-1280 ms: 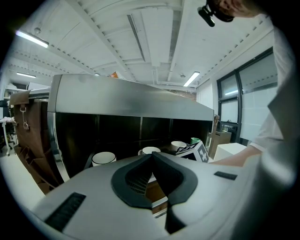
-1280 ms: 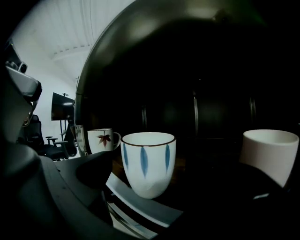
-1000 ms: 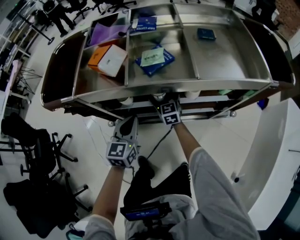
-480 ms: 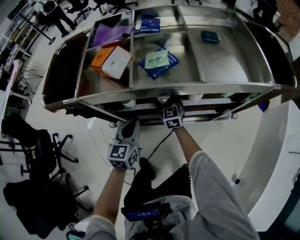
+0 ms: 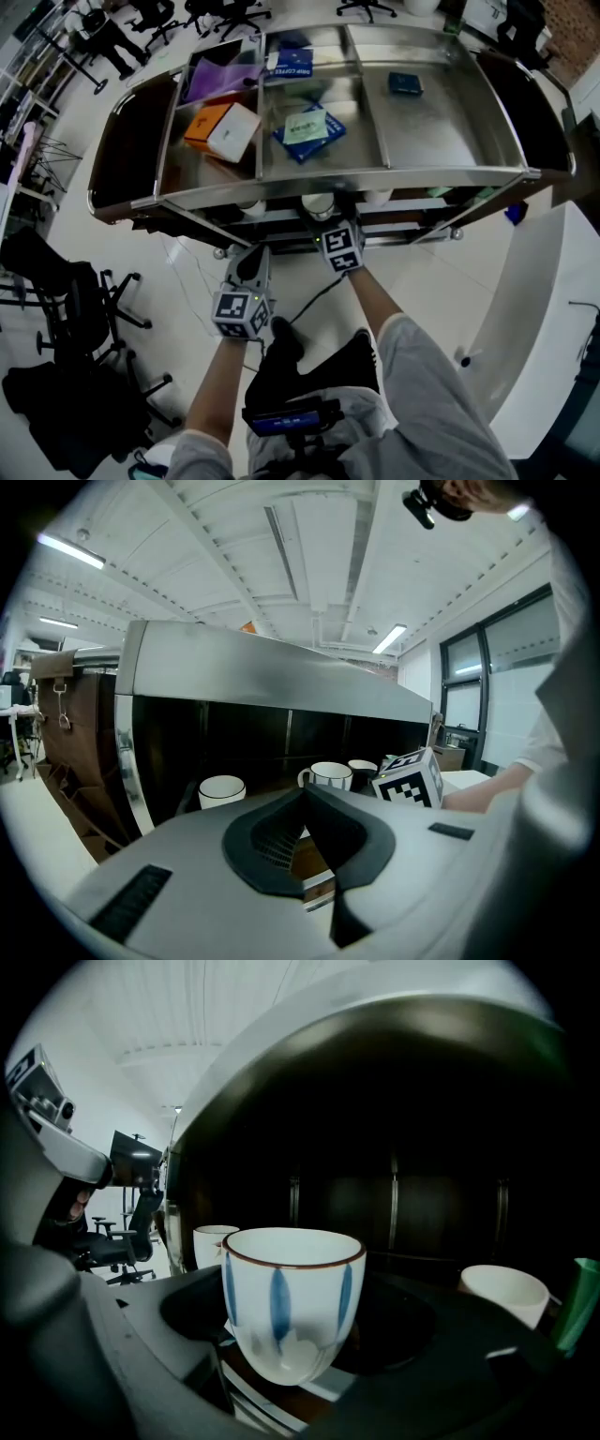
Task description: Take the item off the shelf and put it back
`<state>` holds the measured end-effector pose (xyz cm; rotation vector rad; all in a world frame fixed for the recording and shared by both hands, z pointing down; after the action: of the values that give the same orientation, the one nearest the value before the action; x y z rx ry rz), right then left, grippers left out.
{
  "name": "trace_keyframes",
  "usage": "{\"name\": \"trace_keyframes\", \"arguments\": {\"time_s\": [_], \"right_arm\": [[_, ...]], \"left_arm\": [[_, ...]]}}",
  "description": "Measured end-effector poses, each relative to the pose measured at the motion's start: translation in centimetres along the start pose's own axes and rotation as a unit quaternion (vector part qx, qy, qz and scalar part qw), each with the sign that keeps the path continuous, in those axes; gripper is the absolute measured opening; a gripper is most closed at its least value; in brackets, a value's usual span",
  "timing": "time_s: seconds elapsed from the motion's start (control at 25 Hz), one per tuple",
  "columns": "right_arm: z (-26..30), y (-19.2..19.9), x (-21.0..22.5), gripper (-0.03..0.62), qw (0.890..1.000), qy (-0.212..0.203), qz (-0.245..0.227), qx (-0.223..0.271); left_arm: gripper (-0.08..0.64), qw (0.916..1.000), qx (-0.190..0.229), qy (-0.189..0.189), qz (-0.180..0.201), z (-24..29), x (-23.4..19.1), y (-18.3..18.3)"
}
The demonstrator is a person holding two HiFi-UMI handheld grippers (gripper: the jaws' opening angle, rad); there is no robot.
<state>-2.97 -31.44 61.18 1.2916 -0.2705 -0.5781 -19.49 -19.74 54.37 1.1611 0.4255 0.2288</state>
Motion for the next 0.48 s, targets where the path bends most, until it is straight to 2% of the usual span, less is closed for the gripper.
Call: {"name": "trace_keyframes", "arguments": {"time_s": [0.48], "right_arm": [[-12.0, -4.3, -1.6, 0.402, 0.999, -0.025, 0.000, -0.023]], "left_arm": [[0.006, 0.9997, -0.001, -0.019, -0.016, -6.2, 3.6, -2.0]]}}
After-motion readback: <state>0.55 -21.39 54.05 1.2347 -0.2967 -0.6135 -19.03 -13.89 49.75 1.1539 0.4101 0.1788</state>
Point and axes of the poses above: the fingertips, and each gripper's own axes: z forward along the fingers, x to its right, y out of its underside, the point moved 7 cm from there along -z, backward along the fingers, and after that the axes turned 6 degrees about -z, right-handed, at the moved point
